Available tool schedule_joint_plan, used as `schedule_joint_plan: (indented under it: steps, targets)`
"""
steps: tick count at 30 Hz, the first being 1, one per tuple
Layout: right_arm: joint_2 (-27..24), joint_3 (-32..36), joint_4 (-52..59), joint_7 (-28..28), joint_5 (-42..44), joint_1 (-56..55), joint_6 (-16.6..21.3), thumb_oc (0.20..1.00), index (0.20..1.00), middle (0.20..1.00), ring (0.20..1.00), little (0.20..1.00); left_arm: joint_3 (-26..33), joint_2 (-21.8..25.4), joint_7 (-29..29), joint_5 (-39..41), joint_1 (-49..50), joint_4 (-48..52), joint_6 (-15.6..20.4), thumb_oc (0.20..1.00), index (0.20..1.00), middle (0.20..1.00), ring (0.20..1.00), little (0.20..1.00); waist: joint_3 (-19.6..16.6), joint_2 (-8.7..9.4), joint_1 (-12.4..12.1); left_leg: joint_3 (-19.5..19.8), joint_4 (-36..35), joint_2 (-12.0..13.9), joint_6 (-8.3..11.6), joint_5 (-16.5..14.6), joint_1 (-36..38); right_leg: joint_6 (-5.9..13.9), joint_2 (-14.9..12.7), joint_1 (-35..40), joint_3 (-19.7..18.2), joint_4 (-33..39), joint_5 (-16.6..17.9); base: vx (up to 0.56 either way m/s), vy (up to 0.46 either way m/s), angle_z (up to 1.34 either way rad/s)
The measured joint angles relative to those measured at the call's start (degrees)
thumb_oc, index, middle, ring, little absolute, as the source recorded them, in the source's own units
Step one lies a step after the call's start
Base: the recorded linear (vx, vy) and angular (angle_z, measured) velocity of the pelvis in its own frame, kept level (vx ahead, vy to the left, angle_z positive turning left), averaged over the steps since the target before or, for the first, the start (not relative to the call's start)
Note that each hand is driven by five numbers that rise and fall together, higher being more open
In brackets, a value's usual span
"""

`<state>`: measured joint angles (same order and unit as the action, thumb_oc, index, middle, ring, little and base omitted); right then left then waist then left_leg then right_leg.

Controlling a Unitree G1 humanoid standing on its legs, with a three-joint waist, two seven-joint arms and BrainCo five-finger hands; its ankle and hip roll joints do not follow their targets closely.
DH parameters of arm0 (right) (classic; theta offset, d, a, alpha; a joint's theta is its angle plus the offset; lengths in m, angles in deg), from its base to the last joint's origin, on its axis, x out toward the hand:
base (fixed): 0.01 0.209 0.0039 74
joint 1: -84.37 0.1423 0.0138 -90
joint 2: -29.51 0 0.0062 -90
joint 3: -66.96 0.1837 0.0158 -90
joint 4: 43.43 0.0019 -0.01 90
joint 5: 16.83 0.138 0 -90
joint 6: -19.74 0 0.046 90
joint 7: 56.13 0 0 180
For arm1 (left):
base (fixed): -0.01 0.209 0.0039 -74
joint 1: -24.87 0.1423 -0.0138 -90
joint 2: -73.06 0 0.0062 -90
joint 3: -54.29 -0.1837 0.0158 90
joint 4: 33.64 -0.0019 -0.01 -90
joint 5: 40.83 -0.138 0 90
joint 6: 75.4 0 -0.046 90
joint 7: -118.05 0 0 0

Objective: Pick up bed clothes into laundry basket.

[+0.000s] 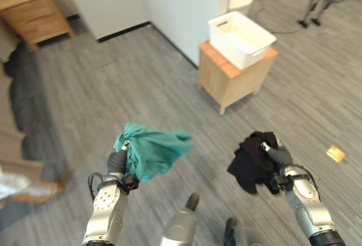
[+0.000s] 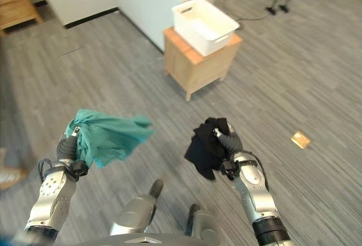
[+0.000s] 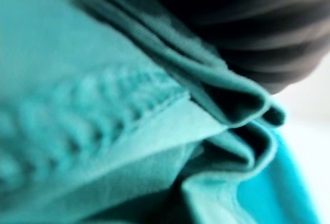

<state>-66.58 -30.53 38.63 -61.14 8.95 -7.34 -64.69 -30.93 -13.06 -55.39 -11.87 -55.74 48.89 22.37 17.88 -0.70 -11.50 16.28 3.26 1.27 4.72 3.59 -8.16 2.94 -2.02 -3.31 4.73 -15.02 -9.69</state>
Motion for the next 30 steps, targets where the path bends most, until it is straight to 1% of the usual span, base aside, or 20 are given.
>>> schedule_joint_plan:
  steps: [2, 3, 4, 5, 6, 7, 8, 9, 10, 11, 13, 15, 17, 19, 20, 21, 23, 25, 29, 30]
  targets:
    - [-2.16, 0.31, -0.04, -0.47, 0.0, -2.27, -0.14, 0.2, 0.2, 0.2, 0.2, 0.2, -0.76, -0.87, -0.02, 0.11, 2.56, -0.33, -0.16, 0.2, 0.2, 0.2, 0.2, 0.2, 0.34, -0.64, 0.56, 0.03, 0.23, 2.01, 1.47, 1.32, -0.64, -1.42, 1.7, 0.59, 2.45, -0.17, 0.01, -0.23, -0.063, 0.44]
    - [-2.57, 0.9, -0.04, -0.39, 0.01, -3.29, -0.2, 0.2, 0.2, 0.2, 0.2, 0.2, -1.77, -0.92, -0.01, 0.11, 2.44, -0.54, -0.63, 0.2, 0.2, 0.2, 0.2, 0.2, 0.64, -0.59, 1.12, -0.86, 0.48, 2.51, 1.26, 0.76, -1.24, -1.97, 1.99, 0.9, 3.93, -0.36, 0.18, -0.21, -0.019, 0.58]
    - [-3.2, 1.32, -0.11, -0.34, 0.01, -4.23, -0.28, 0.2, 0.2, 0.2, 0.2, 0.2, -2.97, -1.05, -0.18, 0.11, 2.06, -0.87, -0.82, 0.2, 0.2, 0.2, 0.2, 0.2, 0.95, 0.89, 2.62, -8.01, 0.06, 4.75, 0.68, -3.1, -1.66, -4.2, 0.93, 0.28, 5.81, -0.22, 0.9, -0.16, -0.02, 0.59]
    - [-2.54, 1.79, 0.06, -0.25, 0.02, -4.0, -0.28, 0.2, 0.2, 0.2, 0.2, 0.2, -3.44, -0.82, -0.22, 0.12, 1.66, -0.9, -0.88, 0.2, 0.2, 0.2, 0.2, 0.2, 1.75, 2.98, 4.14, -14.24, 2.66, 5.89, -1.3, -3.61, -2.83, -4.35, -0.67, 0.04, 6.13, 0.02, 1.18, -0.09, 0.007, 0.49]
    - [-1.93, 2.01, 0.23, -0.05, 0.07, -3.87, -0.26, 0.2, 0.2, 0.2, 0.2, 0.2, -3.84, -0.71, -0.38, 0.13, 1.49, -0.9, -0.92, 0.2, 0.2, 0.2, 0.2, 0.2, 1.88, 4.09, 4.47, -15.92, 4.58, 5.56, -1.13, -3.72, -3.43, -4.22, -1.57, -0.04, 6.0, 0.23, 1.32, -0.03, 0.045, 0.19]
    - [-1.75, 2.93, 1.24, 0.1, 0.23, -4.6, -0.26, 0.2, 0.2, 0.2, 0.2, 0.2, -5.25, -0.97, -0.77, 0.13, 0.83, -0.87, -1.05, 0.2, 0.2, 0.2, 0.2, 0.2, 1.59, 5.16, 5.81, -15.94, 8.12, 5.26, -0.62, -4.08, -2.84, -4.04, -2.63, -0.66, 5.36, 1.09, 2.12, 0.04, 0.091, -0.02]
    - [-1.72, 3.8, 2.39, 0.15, 0.5, -5.34, -0.25, 0.2, 0.2, 0.2, 0.2, 0.2, -6.37, -1.4, -1.04, 0.13, 0.68, -0.57, -1.05, 0.2, 0.2, 0.2, 0.2, 0.2, 1.43, 4.81, 6.83, -15.78, 10.24, 5.54, 0.07, -4.55, -0.94, -3.36, -2.77, -0.15, 5.03, 2.13, 2.89, 0.06, 0.136, -0.17]
    - [-1.3, 4.59, 3.45, 0.29, 1.16, -5.97, -0.09, 0.2, 0.2, 0.2, 0.2, 0.2, -7.15, -1.7, -1.85, 0.12, 0.42, -0.43, -1.05, 0.2, 0.2, 0.2, 0.2, 0.2, 0.71, 3.48, 8.91, -16.08, 7.15, 5.26, 0.39, -4.8, 4.67, -2.57, -2.83, 0.29, 4.65, 2.4, 3.41, 0.08, 0.177, -0.02]
    - [-1.31, 5.04, 3.69, 0.39, 1.24, -6.47, -0.08, 0.2, 0.2, 0.2, 0.2, 0.2, -7.55, -1.81, -1.99, 0.11, -0.03, -0.45, -1.08, 0.2, 0.2, 0.2, 0.2, 0.2, 0.21, 2.45, 10.52, -16.65, 3.68, 5.37, 0.14, -5.13, 7.0, -1.84, -2.4, 0.4, 5.11, 2.89, 3.73, 0.05, 0.184, 0.18]
    - [-1.63, 5.66, 3.62, 0.81, 1.19, -6.83, -0.19, 0.2, 0.2, 0.2, 0.2, 0.2, -7.85, -2.3, -2.11, 0.07, -2.76, -0.12, -1.08, 0.2, 0.2, 0.2, 0.2, 0.2, -0.24, 0.55, 12.5, -17.95, -1.79, 5.96, -0.1, -5.85, 9.42, -1.05, -1.89, -0.36, 5.45, 2.84, 4.16, 0.04, 0.171, 0.17]
    - [-0.83, 4.87, 3.2, 0.79, 1.14, -6.56, -0.37, 0.2, 0.2, 0.2, 0.2, 0.2, -7.73, -1.97, -1.99, 0.06, -5.09, 0.02, -1.03, 0.2, 0.2, 0.2, 0.2, 0.2, -0.36, 0.8, 12.13, -19.51, -3.01, 5.13, -0.43, -4.96, 9.53, 0.01, -2.78, -1.66, 4.35, 2.67, 4.99, 0.03, 0.137, -0.21]
    - [0.75, 4.65, 3.13, 0.84, 1.15, -6.96, -0.43, 0.2, 0.2, 0.2, 0.2, 0.2, -7.69, -1.29, -1.99, -0.01, -6.93, 1.21, -1.01, 0.2, 0.2, 0.2, 0.2, 0.2, -0.77, 1.07, 12.94, -21.66, -2.68, 3.27, -0.47, -4.98, 10.07, 1.42, -4.32, -2.17, 1.98, 3.45, 6.12, 0.03, 0.105, -0.47]
    - [0.8, 4.06, 3.03, 0.78, 1.15, -7.06, -0.41, 0.2, 0.2, 0.2, 0.2, 0.2, -7.03, -0.81, -2.01, -0.03, -6.66, 2.02, -0.82, 0.2, 0.2, 0.2, 0.2, 0.2, -1.77, 1.09, 12.73, -23.8, -2.74, 2.76, -0.76, -5.18, 10.26, 1.85, -5.09, -2.19, 0.96, 5.0, 6.75, 0.03, 0.083, -0.47]
    - [0.81, 4.07, 2.89, 0.83, 1.15, -7.12, -0.41, 0.2, 0.2, 0.2, 0.2, 0.2, -6.67, -0.8, -1.97, -0.01, -6.72, 2.05, -0.82, 0.2, 0.2, 0.2, 0.2, 0.2, -2.15, 1.27, 12.98, -24.03, -2.78, 2.38, -0.95, -5.15, 10.38, 2.1, -5.33, -1.85, 0.83, 6.0, 7.49, 0.04, 0.092, -0.21]
    - [0.81, 4.01, 2.55, 0.85, 1.15, -7.26, -0.43, 0.2, 0.2, 0.2, 0.2, 0.2, -6.57, -0.69, -1.92, -0.02, -6.44, 2.05, -0.82, 0.2, 0.2, 0.2, 0.2, 0.2, -3.32, 1.8, 12.8, -25.11, -3.27, 2.23, -1.27, -5.02, 11.02, 2.81, -5.17, -1.13, -0.12, 8.02, 9.13, 0.04, 0.133, -0.21]
    - [0.81, 4.34, 2.44, 1.04, 1.33, -9.78, -0.35, 0.2, 0.2, 0.2, 0.2, 0.2, -6.65, -0.72, -1.88, 0.22, -2.28, 1.96, -0.86, 0.2, 0.2, 0.2, 0.2, 0.2, -9.44, 2.75, 12.99, -26.98, -6.27, 0.67, -3.58, -3.43, 12.46, 3.91, -6.49, 1.89, -0.46, 14.97, 14.17, 0.03, 0.104, -0.16]
    - [0.75, 4.87, 1.53, 2.04, 1.81, -9.57, -0.34, 0.2, 0.2, 0.2, 0.2, 0.2, -6.64, -0.68, -2.0, 0.22, -2.44, 1.97, -0.87, 0.2, 0.2, 0.2, 0.2, 0.2, -9.63, 2.71, 12.84, -27.01, -6.11, 0.87, -3.54, -3.39, 12.28, 3.97, -8.13, 2.35, 5.32, 15.02, 14.05, 0.0, 0.081, 0.02]
    - [0.41, 4.94, 0.12, 3.25, 1.8, -8.93, -0.32, 0.2, 0.2, 0.2, 0.2, 0.2, -6.66, -0.69, -1.97, 0.22, -2.19, 1.92, -0.84, 0.2, 0.2, 0.2, 0.2, 0.2, -9.88, 2.68, 12.5, -26.83, -6.0, 1.21, -3.47, -3.46, 12.19, 3.91, -8.44, 2.63, 8.19, 14.84, 14.31, 0.0, 0.117, 0.04]
    - [0.46, 4.85, 0.08, 3.31, 1.82, -5.96, -0.39, 0.2, 0.2, 0.2, 0.2, 0.2, -5.79, -0.72, -1.83, 0.18, -0.5, -0.45, -0.82, 0.2, 0.2, 0.2, 0.2, 0.2, -10.01, 2.15, 11.02, -26.67, -5.45, 1.82, -3.46, -3.88, 11.68, 3.88, -7.81, 2.41, 8.4, 14.87, 14.3, 0.05, 0.23, 0.02]
    - [1.15, 5.05, 0.02, 3.33, 1.81, -5.46, -0.28, 0.2, 0.2, 0.2, 0.2, 0.2, -5.36, -0.69, -1.69, 0.18, -0.22, -1.16, -0.81, 0.2, 0.2, 0.2, 0.2, 0.2, -9.87, 2.36, 10.59, -26.65, -4.73, 0.86, -3.38, -4.06, 11.32, 4.4, -8.36, 1.88, 8.32, 13.91, 13.75, 0.13, 0.423, -0.01]
